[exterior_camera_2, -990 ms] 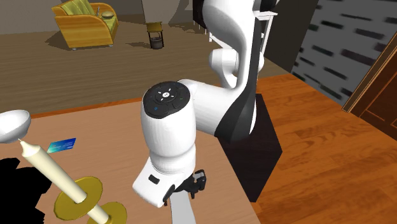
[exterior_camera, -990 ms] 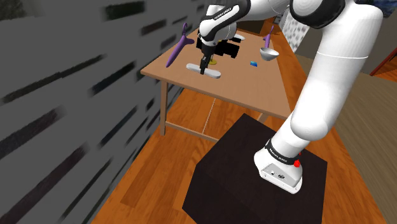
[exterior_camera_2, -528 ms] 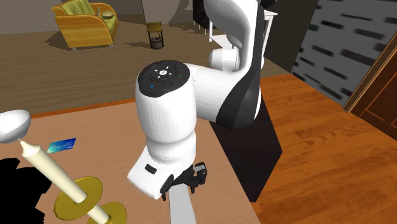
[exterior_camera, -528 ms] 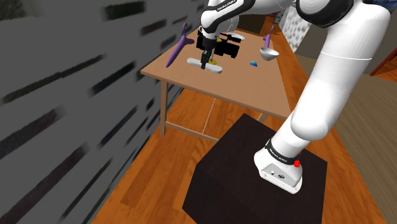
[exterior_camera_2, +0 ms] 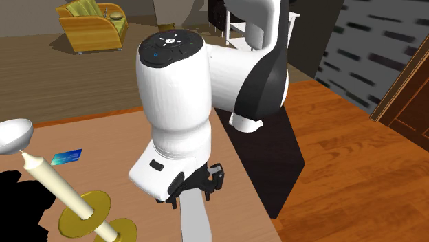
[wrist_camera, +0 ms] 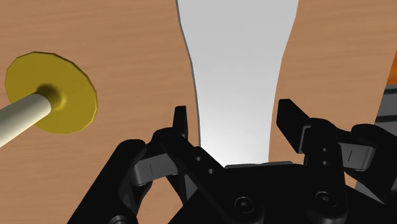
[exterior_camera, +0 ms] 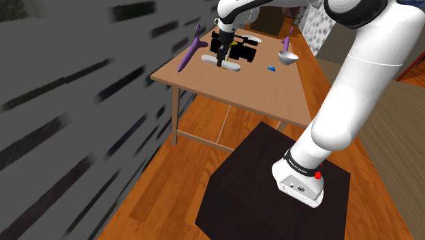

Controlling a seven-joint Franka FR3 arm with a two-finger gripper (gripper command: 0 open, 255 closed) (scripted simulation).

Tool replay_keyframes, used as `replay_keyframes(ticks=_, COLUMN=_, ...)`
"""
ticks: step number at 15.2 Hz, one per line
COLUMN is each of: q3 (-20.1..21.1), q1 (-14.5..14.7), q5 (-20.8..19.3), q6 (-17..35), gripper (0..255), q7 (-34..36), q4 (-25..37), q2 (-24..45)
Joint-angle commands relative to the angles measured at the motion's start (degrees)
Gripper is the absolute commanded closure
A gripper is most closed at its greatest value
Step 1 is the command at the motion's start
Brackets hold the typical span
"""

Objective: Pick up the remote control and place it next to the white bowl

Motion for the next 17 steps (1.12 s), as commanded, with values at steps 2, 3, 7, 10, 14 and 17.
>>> replay_keyframes(ticks=2, q3=-0.06, q1=0.02, q5=-0.24, q6=-2.05, gripper=255, q7=0.07, q4=1.26, q2=-0.81)
replay_keyframes(ticks=3, q3=-0.08, q1=0.03, q5=-0.3, q6=-2.76, gripper=255, q7=0.11, q4=1.74, q2=-1.05)
replay_keyframes(ticks=7, q3=-0.11, q1=0.08, q5=-0.54, q6=-5.64, gripper=255, q7=0.23, q4=3.8, q2=-1.9)
replay_keyframes(ticks=10, q3=-0.13, q1=0.1, q5=-0.68, q6=-7.83, gripper=255, q7=0.29, q4=5.48, q2=-2.41)
replay_keyframes(ticks=14, q3=-1.76, q1=-1.84, q5=-0.98, q6=-7.57, gripper=255, q7=-3.22, q4=3.44, q2=-4.29)
replay_keyframes(ticks=17, q3=-3.49, q1=-3.83, q5=-1.22, q6=-7.12, gripper=255, q7=-6.87, q4=1.74, q2=-5.64)
